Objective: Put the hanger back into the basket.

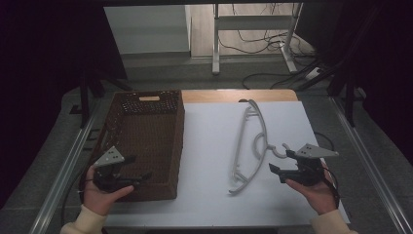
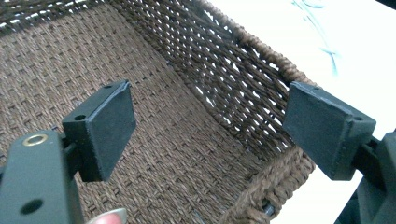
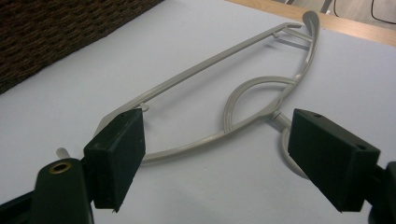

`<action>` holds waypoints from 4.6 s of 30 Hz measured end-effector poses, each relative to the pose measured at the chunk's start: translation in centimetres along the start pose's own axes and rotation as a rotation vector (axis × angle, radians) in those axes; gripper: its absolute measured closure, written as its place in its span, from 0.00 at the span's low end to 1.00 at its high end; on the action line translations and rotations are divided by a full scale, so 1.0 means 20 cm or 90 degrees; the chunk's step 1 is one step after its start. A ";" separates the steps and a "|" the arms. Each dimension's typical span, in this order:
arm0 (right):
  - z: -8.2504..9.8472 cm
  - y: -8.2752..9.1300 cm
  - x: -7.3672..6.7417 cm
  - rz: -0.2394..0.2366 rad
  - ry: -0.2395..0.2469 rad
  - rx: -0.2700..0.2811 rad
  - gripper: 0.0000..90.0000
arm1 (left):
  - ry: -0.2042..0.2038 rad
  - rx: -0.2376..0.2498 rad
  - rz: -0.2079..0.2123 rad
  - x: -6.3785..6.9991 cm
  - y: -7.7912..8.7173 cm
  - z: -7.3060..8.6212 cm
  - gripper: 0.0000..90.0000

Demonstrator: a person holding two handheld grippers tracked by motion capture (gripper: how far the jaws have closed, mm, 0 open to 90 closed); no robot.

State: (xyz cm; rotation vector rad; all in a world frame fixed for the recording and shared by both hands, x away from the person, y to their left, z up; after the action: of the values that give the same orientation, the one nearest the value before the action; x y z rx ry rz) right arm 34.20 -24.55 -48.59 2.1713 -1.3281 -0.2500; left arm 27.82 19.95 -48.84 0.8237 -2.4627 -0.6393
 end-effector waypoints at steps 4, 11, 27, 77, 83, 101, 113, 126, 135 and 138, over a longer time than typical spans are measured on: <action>0.01 -0.03 0.01 -0.002 0.002 -0.009 0.22 | -0.004 0.004 -0.003 0.00 0.00 -0.02 0.19; 0.01 -0.06 0.02 0.004 0.001 -0.023 0.23 | -0.005 0.007 -0.002 0.01 0.02 -0.01 0.19; -0.01 -0.03 -0.03 0.010 0.012 -0.024 0.24 | -0.027 0.006 0.003 0.07 0.03 -0.02 0.20; -0.13 -0.48 0.19 0.115 -0.055 -0.207 0.34 | -0.022 0.009 -0.005 0.04 0.06 -0.01 0.20; -0.11 -0.62 0.24 0.159 -0.090 -0.258 0.40 | -0.022 0.010 -0.004 0.04 0.06 -0.01 0.20; -0.03 -0.83 0.26 0.178 -0.135 -0.326 0.66 | -0.018 0.010 -0.004 0.02 0.06 0.00 0.20; -0.03 -0.85 0.23 0.195 -0.143 -0.346 0.82 | -0.021 0.008 -0.005 0.02 0.06 0.00 0.20; -0.04 -0.85 0.27 0.191 -0.188 -0.354 0.92 | -0.022 0.007 -0.005 0.02 0.06 0.00 0.20; -0.07 -0.84 0.28 0.176 -0.204 -0.325 0.92 | -0.022 0.008 -0.006 0.02 0.06 0.00 0.20; -0.09 -0.82 0.28 0.148 -0.231 -0.312 0.92 | -0.024 0.009 -0.005 0.02 0.06 0.00 0.20</action>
State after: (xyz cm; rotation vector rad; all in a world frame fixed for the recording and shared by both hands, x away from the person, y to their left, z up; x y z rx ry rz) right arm 50.10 -23.03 -55.60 1.5943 -1.5069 -0.8140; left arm 26.96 20.47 -48.06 0.8348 -2.5007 -0.6471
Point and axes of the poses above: each handheld gripper's, and its own axes: y roughly backward along the jaws, z roughly out of its underside, x roughly to its right, the point moved 8 cm from there along -y, roughly forward along the jaws, and after that the axes turned 13 degrees about z, right-handed, at the moved point
